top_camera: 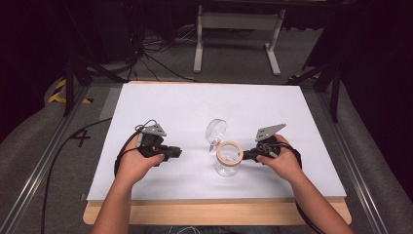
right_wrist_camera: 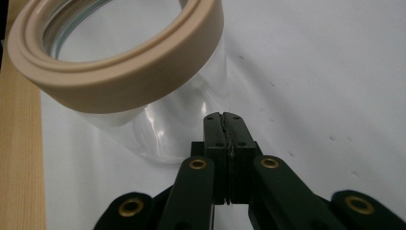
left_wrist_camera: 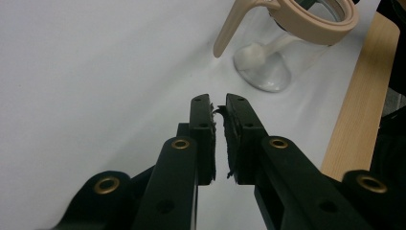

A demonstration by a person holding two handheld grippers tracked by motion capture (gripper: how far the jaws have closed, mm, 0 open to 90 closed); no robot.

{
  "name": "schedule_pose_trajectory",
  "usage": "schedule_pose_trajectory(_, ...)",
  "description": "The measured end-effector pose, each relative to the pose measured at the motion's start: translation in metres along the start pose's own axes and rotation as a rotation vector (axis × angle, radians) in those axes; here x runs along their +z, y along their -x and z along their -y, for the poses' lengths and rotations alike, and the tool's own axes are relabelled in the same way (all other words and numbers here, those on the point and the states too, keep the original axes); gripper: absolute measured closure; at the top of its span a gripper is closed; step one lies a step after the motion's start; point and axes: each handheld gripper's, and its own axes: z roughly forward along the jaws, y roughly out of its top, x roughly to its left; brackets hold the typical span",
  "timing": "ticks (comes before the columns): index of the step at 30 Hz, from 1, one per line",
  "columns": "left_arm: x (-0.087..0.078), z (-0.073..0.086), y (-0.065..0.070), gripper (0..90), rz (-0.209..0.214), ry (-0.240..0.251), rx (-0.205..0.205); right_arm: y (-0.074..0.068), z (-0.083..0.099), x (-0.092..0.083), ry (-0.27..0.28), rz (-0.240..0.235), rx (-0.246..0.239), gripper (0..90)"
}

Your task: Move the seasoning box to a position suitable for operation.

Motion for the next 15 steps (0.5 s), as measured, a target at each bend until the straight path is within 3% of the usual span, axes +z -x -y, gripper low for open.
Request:
schedule_pose_trajectory(11, 0.002, -0.007, -0.002, 83.2, 0.006, 0.028, 0.009, -0.016, 0.001, 0.004, -0.046, -0.039, -0.025, 89.8)
schedule_pose_trajectory(15, 0.005, -0.009, -0.003, 83.5, 0.008, 0.034, -0.011, -0.024, -0.001, 0.007, -0.060, -0.060, -0.040, 89.8)
